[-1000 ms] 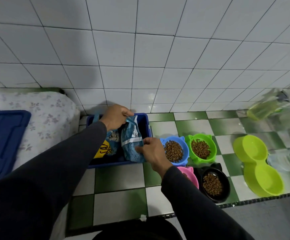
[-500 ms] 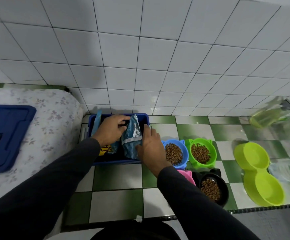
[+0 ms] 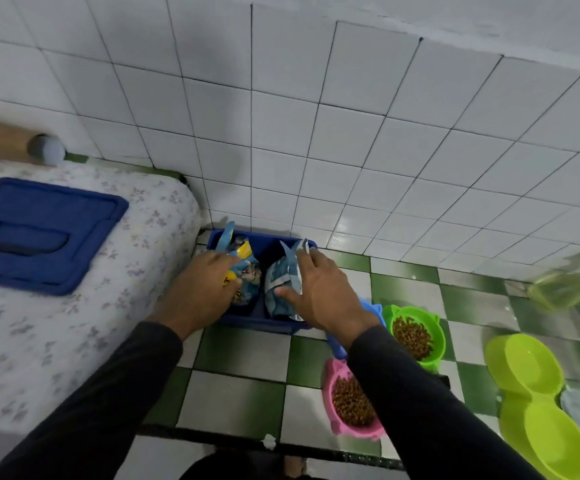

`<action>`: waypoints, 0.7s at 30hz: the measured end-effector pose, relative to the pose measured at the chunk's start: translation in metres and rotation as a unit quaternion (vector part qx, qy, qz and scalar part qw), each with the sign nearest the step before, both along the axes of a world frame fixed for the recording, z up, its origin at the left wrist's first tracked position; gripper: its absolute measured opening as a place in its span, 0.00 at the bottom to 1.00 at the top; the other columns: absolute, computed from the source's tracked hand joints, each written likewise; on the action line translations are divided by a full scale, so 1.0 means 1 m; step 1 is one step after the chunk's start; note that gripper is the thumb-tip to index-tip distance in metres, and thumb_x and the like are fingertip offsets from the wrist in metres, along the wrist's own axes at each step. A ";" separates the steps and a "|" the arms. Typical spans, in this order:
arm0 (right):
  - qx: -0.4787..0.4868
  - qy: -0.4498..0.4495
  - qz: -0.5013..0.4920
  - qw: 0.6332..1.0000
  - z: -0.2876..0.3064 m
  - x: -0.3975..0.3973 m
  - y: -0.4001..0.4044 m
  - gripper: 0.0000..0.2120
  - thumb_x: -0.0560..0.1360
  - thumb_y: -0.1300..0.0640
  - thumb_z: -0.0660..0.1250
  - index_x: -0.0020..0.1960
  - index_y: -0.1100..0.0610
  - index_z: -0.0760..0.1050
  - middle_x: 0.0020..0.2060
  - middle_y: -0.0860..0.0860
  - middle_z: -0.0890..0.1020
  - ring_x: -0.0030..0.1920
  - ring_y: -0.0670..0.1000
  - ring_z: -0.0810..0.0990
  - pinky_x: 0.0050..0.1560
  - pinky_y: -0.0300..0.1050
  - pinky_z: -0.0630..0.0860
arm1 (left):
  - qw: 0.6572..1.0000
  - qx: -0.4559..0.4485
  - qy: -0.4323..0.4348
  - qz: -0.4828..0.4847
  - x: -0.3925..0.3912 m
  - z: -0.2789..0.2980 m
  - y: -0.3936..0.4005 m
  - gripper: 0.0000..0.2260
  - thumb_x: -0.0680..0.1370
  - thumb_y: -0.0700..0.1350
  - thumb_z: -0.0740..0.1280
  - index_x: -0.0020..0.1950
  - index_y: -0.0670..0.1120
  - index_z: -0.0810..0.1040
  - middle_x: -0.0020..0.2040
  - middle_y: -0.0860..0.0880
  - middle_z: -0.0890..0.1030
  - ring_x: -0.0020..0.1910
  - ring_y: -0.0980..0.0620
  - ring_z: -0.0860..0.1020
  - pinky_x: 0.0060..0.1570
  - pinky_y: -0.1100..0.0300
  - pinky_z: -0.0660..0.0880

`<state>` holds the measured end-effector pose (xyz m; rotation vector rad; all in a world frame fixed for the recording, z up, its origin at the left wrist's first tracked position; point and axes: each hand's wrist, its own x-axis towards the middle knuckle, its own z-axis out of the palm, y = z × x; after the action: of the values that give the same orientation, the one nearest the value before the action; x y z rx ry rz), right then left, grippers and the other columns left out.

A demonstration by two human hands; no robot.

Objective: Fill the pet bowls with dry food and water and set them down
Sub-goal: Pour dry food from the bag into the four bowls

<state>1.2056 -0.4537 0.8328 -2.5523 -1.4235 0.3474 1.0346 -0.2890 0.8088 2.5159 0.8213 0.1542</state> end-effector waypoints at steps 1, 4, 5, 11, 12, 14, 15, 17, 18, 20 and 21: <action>0.000 -0.009 0.016 1.000 0.003 -0.002 0.003 0.40 0.77 0.35 0.62 0.80 0.55 0.55 0.78 0.58 0.62 0.76 0.59 0.62 0.74 0.56 0.65 | 1.000 0.012 0.007 0.008 -0.009 0.003 0.001 0.20 0.82 0.50 0.66 0.72 0.44 0.76 0.67 0.42 0.76 0.65 0.41 0.74 0.66 0.46 0.72; -0.016 -0.023 0.056 0.998 0.010 -0.012 0.016 0.41 0.78 0.34 0.61 0.81 0.55 0.52 0.80 0.59 0.56 0.79 0.59 0.55 0.77 0.58 0.59 | 0.998 0.043 0.015 0.049 -0.036 0.012 0.004 0.21 0.80 0.52 0.70 0.71 0.45 0.77 0.65 0.43 0.77 0.63 0.41 0.74 0.64 0.46 0.73; -0.020 -0.026 0.068 0.997 0.012 -0.017 0.021 0.42 0.78 0.33 0.61 0.81 0.54 0.51 0.81 0.59 0.54 0.80 0.59 0.54 0.78 0.59 0.57 | 0.996 0.059 0.017 0.062 -0.046 0.017 0.006 0.21 0.80 0.53 0.70 0.70 0.45 0.77 0.65 0.42 0.78 0.63 0.41 0.74 0.64 0.46 0.74; -0.028 -0.018 0.140 0.990 0.021 -0.058 0.064 0.41 0.77 0.33 0.62 0.81 0.53 0.52 0.81 0.58 0.52 0.80 0.61 0.51 0.79 0.62 0.52 | 0.985 0.098 0.043 0.132 -0.110 0.038 0.024 0.33 0.77 0.64 0.59 0.74 0.43 0.76 0.73 0.37 0.73 0.73 0.36 0.69 0.74 0.40 0.64; -0.025 -0.016 0.148 0.988 0.022 -0.067 0.074 0.41 0.77 0.33 0.62 0.81 0.53 0.53 0.81 0.58 0.53 0.80 0.61 0.52 0.78 0.62 0.53 | 0.983 0.099 0.050 0.144 -0.121 0.041 0.031 0.33 0.78 0.64 0.59 0.75 0.45 0.74 0.76 0.38 0.71 0.76 0.36 0.66 0.76 0.40 0.62; -0.013 -0.017 0.164 0.986 0.026 -0.085 0.094 0.40 0.77 0.33 0.62 0.79 0.53 0.57 0.79 0.58 0.58 0.78 0.61 0.57 0.77 0.62 0.56 | 0.980 0.105 0.046 0.164 -0.141 0.046 0.047 0.31 0.80 0.65 0.61 0.76 0.46 0.73 0.78 0.40 0.69 0.78 0.38 0.63 0.78 0.41 0.59; -0.004 -0.015 0.171 0.985 0.028 -0.095 0.103 0.38 0.76 0.32 0.62 0.78 0.53 0.59 0.77 0.58 0.62 0.76 0.61 0.60 0.76 0.61 0.58 | 0.978 0.108 0.042 0.172 -0.151 0.049 0.056 0.30 0.81 0.64 0.64 0.77 0.47 0.73 0.78 0.41 0.68 0.79 0.39 0.62 0.78 0.41 0.59; 0.009 0.000 0.185 0.983 0.031 -0.115 0.123 0.36 0.76 0.32 0.62 0.75 0.52 0.63 0.73 0.57 0.67 0.72 0.60 0.65 0.73 0.59 0.64 | 0.975 0.106 0.034 0.195 -0.172 0.053 0.074 0.30 0.79 0.62 0.68 0.77 0.48 0.73 0.79 0.42 0.68 0.79 0.40 0.61 0.78 0.42 0.59; 0.009 0.011 0.189 0.982 0.033 -0.124 0.134 0.37 0.75 0.31 0.62 0.75 0.52 0.62 0.73 0.56 0.67 0.72 0.59 0.66 0.73 0.59 0.65 | 0.973 0.102 0.031 0.206 -0.183 0.055 0.084 0.30 0.79 0.61 0.68 0.77 0.48 0.73 0.79 0.43 0.68 0.79 0.41 0.61 0.78 0.42 0.60; 0.003 0.033 0.189 0.981 0.034 -0.143 0.154 0.39 0.76 0.30 0.61 0.77 0.52 0.60 0.74 0.56 0.66 0.72 0.59 0.65 0.72 0.58 0.65 | 0.969 0.093 0.030 0.225 -0.205 0.057 0.104 0.29 0.79 0.60 0.68 0.76 0.47 0.73 0.79 0.42 0.67 0.79 0.41 0.62 0.77 0.42 0.62; 0.001 0.043 0.187 0.981 0.035 -0.152 0.164 0.39 0.76 0.30 0.61 0.78 0.52 0.58 0.74 0.56 0.65 0.72 0.60 0.65 0.72 0.57 0.66 | 0.968 0.090 0.032 0.231 -0.216 0.057 0.115 0.29 0.80 0.60 0.68 0.76 0.48 0.73 0.79 0.42 0.67 0.79 0.41 0.62 0.76 0.43 0.63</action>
<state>1.0539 -0.2895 0.8673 -2.2259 -1.8655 0.5063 0.8188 -0.1739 0.8662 2.4561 1.4722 0.3152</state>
